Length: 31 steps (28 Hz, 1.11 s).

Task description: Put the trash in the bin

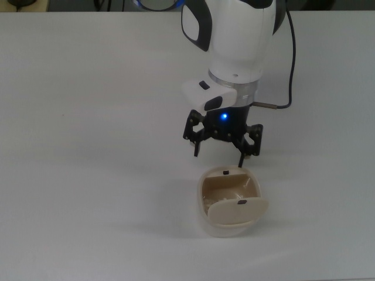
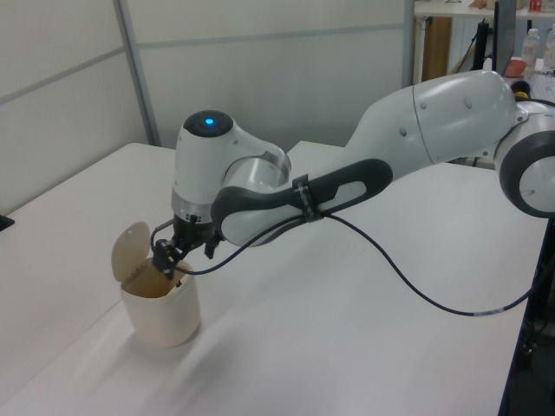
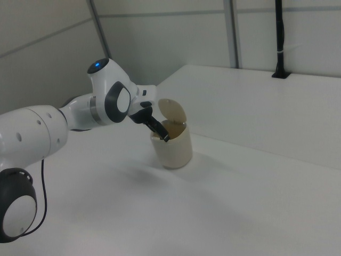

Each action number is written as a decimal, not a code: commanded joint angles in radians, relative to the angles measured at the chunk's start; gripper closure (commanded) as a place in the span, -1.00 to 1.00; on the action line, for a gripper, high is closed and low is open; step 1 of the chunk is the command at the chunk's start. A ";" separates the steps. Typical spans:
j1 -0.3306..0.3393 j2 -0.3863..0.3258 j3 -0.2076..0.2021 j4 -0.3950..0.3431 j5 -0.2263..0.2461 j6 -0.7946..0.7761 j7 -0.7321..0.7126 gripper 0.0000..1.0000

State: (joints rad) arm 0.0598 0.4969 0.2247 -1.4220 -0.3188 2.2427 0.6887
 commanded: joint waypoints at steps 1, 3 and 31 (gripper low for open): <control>-0.017 -0.064 -0.015 -0.006 0.122 -0.162 -0.162 -1.00; -0.028 -0.076 -0.016 -0.006 0.150 -0.224 -0.214 -1.00; -0.124 -0.172 -0.033 -0.006 0.159 -0.597 -0.431 -1.00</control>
State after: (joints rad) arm -0.0568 0.3458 0.1997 -1.4165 -0.1826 1.6664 0.2822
